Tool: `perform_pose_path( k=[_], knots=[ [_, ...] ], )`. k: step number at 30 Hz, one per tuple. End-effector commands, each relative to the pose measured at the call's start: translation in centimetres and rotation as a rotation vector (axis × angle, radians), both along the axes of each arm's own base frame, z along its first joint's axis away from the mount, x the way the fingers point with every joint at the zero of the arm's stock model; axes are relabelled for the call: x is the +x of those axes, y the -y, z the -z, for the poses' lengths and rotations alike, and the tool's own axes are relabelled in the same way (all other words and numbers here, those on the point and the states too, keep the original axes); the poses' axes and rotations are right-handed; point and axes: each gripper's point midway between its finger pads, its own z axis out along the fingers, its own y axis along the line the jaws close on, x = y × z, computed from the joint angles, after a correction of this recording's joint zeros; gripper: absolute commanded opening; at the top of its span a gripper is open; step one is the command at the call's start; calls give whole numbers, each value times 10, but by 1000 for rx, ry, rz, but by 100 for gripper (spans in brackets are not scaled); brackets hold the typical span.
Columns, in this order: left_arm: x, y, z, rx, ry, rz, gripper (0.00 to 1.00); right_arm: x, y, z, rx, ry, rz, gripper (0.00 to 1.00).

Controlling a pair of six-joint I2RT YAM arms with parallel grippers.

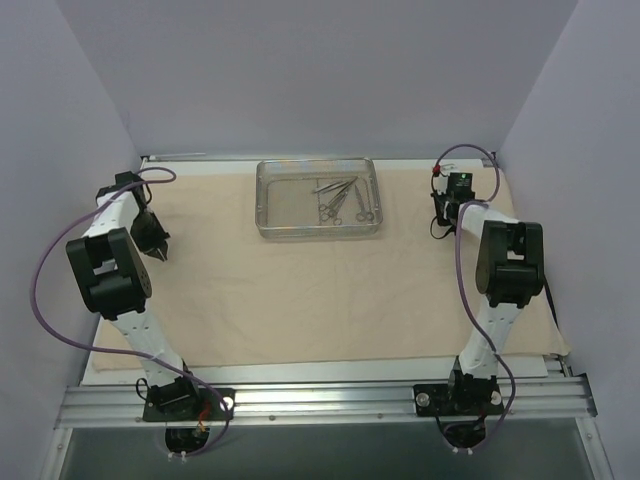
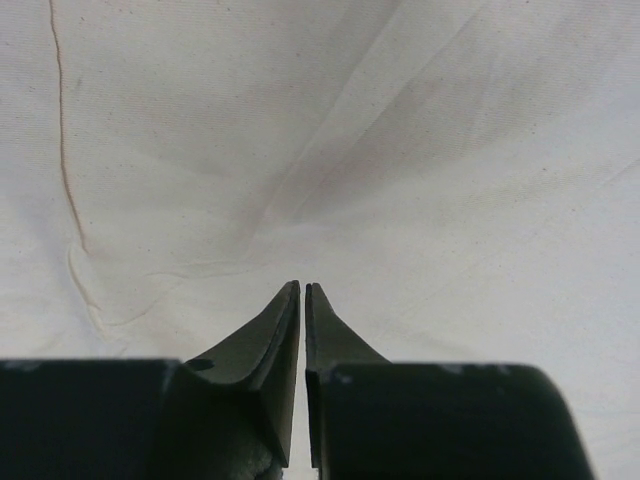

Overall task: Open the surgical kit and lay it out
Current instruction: Smooth out the surgical kit at the center of the board.

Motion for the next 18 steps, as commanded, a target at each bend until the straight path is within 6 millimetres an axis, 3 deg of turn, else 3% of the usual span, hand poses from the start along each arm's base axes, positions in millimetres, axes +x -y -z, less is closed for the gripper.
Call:
perform_pose_path(
  k=[1, 5, 15, 18],
  knots=[
    [9, 3, -33, 9, 91, 24, 16, 6, -4, -13, 24, 22, 28, 0],
    [9, 7, -27, -2, 82, 25, 17, -10, 18, -8, 3, 10, 89, 0],
    [11, -6, -15, 36, 36, 20, 14, -35, 30, -9, -9, -7, 89, 0],
    [17, -6, -25, 43, 66, 23, 13, -29, 40, -27, -16, 42, 107, 0]
  ],
)
